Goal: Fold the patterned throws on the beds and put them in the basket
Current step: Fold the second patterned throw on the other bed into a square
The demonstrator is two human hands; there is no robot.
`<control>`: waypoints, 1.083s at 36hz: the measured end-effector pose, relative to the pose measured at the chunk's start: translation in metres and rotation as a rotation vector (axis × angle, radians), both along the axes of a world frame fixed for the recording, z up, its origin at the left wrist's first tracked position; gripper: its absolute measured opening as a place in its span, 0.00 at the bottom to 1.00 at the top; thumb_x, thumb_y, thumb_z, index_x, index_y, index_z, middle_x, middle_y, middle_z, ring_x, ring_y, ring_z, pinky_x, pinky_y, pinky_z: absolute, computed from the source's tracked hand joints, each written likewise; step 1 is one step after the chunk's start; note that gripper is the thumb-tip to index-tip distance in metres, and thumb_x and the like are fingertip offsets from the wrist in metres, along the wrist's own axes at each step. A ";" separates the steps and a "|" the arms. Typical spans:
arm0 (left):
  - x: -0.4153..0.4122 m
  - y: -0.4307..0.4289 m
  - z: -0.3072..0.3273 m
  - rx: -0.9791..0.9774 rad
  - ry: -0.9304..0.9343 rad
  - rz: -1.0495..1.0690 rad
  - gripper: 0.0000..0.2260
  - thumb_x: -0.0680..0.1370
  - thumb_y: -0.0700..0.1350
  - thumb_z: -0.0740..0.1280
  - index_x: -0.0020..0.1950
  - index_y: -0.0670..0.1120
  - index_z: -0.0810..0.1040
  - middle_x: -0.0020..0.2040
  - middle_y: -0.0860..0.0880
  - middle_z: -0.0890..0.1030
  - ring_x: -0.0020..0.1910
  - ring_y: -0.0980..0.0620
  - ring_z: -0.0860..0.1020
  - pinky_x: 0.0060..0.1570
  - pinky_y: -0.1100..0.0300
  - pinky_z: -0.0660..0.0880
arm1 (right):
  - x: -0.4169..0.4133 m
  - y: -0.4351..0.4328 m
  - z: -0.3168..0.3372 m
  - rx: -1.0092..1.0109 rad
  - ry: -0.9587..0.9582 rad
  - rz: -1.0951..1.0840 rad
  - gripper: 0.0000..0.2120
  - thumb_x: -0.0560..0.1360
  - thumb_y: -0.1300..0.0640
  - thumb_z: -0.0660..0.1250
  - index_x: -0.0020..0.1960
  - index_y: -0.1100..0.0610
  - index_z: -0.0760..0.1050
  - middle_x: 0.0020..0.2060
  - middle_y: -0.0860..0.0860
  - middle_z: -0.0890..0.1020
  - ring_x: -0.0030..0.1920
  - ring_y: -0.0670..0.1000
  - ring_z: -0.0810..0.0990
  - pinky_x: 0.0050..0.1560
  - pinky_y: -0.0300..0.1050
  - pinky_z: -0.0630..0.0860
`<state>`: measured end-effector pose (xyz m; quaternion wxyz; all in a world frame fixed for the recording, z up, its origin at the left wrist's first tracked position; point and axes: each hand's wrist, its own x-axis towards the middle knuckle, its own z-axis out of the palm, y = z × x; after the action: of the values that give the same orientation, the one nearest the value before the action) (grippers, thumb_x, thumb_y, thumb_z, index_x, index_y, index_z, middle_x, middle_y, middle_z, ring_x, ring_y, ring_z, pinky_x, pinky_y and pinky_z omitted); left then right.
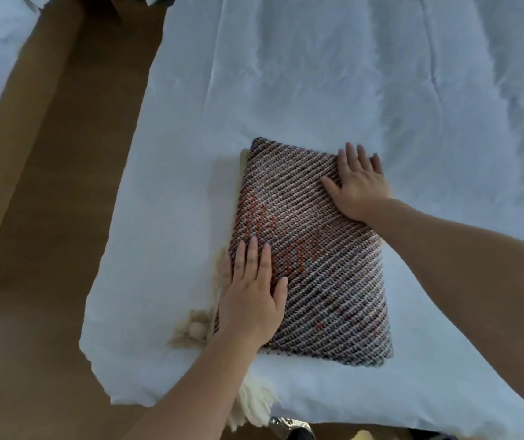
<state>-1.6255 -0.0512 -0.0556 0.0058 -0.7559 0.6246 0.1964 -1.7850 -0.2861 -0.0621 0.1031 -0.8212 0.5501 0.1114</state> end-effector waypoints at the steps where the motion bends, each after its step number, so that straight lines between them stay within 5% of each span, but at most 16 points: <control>1: 0.000 -0.001 0.001 -0.002 -0.003 0.005 0.31 0.79 0.61 0.37 0.78 0.47 0.40 0.79 0.47 0.41 0.77 0.48 0.37 0.75 0.46 0.37 | -0.008 0.000 0.000 0.021 -0.006 -0.049 0.38 0.78 0.34 0.41 0.78 0.57 0.41 0.78 0.54 0.42 0.77 0.54 0.39 0.76 0.53 0.38; 5: 0.000 -0.001 0.004 -0.027 -0.013 -0.001 0.33 0.77 0.62 0.35 0.79 0.47 0.44 0.79 0.46 0.41 0.77 0.48 0.38 0.72 0.51 0.29 | -0.016 0.019 0.003 0.038 -0.030 -0.086 0.38 0.78 0.34 0.42 0.78 0.58 0.39 0.78 0.55 0.40 0.77 0.54 0.38 0.76 0.51 0.39; 11: 0.000 0.002 0.006 -0.055 -0.016 0.006 0.33 0.78 0.61 0.40 0.79 0.44 0.54 0.79 0.42 0.53 0.78 0.44 0.48 0.73 0.50 0.34 | -0.021 0.094 0.006 0.073 -0.114 -0.114 0.37 0.78 0.35 0.39 0.78 0.58 0.38 0.77 0.54 0.38 0.77 0.53 0.35 0.76 0.50 0.36; 16: -0.003 0.007 0.009 -0.011 -0.047 0.000 0.35 0.76 0.62 0.36 0.79 0.46 0.48 0.80 0.44 0.47 0.78 0.46 0.42 0.73 0.51 0.32 | -0.036 0.174 0.005 0.109 -0.155 -0.084 0.38 0.77 0.35 0.37 0.78 0.59 0.38 0.77 0.55 0.38 0.76 0.53 0.33 0.75 0.50 0.34; 22: -0.007 0.022 0.007 0.014 -0.094 0.015 0.35 0.76 0.63 0.36 0.79 0.46 0.45 0.80 0.45 0.44 0.78 0.46 0.41 0.73 0.53 0.33 | -0.060 0.243 -0.009 0.095 -0.187 -0.006 0.37 0.80 0.37 0.42 0.76 0.64 0.54 0.76 0.60 0.55 0.77 0.58 0.50 0.74 0.55 0.48; 29: -0.009 0.039 0.020 0.064 -0.060 0.043 0.35 0.77 0.64 0.39 0.79 0.47 0.43 0.79 0.45 0.41 0.78 0.47 0.40 0.75 0.51 0.38 | -0.085 0.256 -0.001 0.084 -0.252 0.101 0.36 0.80 0.36 0.42 0.76 0.62 0.57 0.76 0.57 0.54 0.77 0.54 0.49 0.74 0.51 0.46; 31: -0.004 0.029 0.029 0.008 0.002 0.109 0.31 0.81 0.60 0.47 0.79 0.45 0.47 0.80 0.44 0.45 0.78 0.47 0.44 0.76 0.50 0.43 | -0.088 0.240 0.007 0.111 -0.377 0.012 0.36 0.79 0.36 0.43 0.77 0.59 0.56 0.77 0.57 0.52 0.77 0.56 0.50 0.76 0.49 0.46; 34: 0.011 0.001 0.035 -0.038 0.101 0.264 0.31 0.82 0.58 0.52 0.79 0.42 0.50 0.79 0.42 0.52 0.77 0.44 0.54 0.75 0.49 0.54 | -0.082 0.205 0.023 0.148 -0.550 -0.239 0.32 0.78 0.41 0.53 0.77 0.57 0.55 0.76 0.58 0.58 0.74 0.59 0.61 0.72 0.53 0.61; 39: 0.036 -0.046 0.030 0.032 0.227 0.467 0.25 0.81 0.58 0.54 0.72 0.42 0.62 0.67 0.41 0.72 0.62 0.40 0.73 0.57 0.49 0.71 | -0.059 0.146 0.034 0.229 -0.694 -0.588 0.28 0.79 0.48 0.61 0.75 0.56 0.56 0.65 0.57 0.72 0.63 0.59 0.73 0.60 0.52 0.70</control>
<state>-1.5897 -0.0969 -0.0252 -0.0979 -0.8525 0.4266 0.2859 -1.8437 -0.1397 -0.0280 0.3979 -0.6025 0.6768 -0.1438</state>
